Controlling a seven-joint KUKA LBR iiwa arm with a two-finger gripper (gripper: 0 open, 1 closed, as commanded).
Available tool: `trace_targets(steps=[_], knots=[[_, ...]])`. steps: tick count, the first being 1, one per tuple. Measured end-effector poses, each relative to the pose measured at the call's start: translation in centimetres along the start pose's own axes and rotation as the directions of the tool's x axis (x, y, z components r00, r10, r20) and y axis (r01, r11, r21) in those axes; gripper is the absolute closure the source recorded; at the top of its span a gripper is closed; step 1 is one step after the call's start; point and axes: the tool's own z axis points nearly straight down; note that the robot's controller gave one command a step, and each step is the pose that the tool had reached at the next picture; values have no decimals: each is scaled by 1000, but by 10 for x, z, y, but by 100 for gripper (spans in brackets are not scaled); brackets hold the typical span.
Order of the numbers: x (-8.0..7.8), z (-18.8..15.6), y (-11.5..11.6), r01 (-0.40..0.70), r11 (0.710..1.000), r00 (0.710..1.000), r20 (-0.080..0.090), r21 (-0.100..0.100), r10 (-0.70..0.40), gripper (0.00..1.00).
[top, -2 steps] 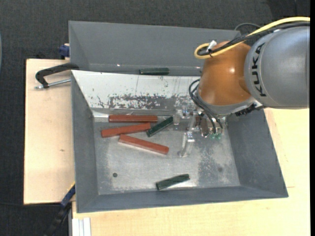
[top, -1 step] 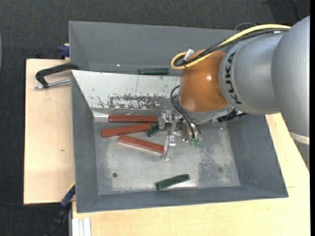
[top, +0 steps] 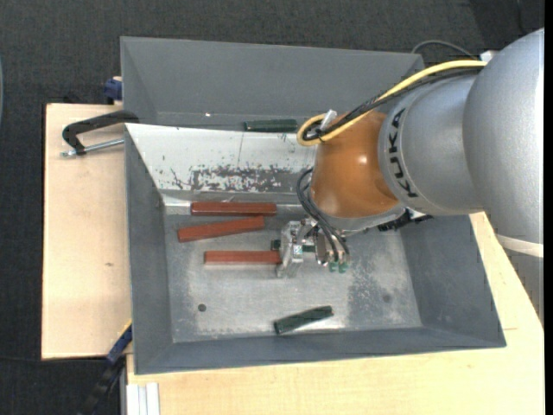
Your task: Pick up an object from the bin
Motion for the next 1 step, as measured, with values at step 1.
trace_targets(steps=[1], knots=[[3,3,0,1,1000,1000,-11,1,-1,0]])
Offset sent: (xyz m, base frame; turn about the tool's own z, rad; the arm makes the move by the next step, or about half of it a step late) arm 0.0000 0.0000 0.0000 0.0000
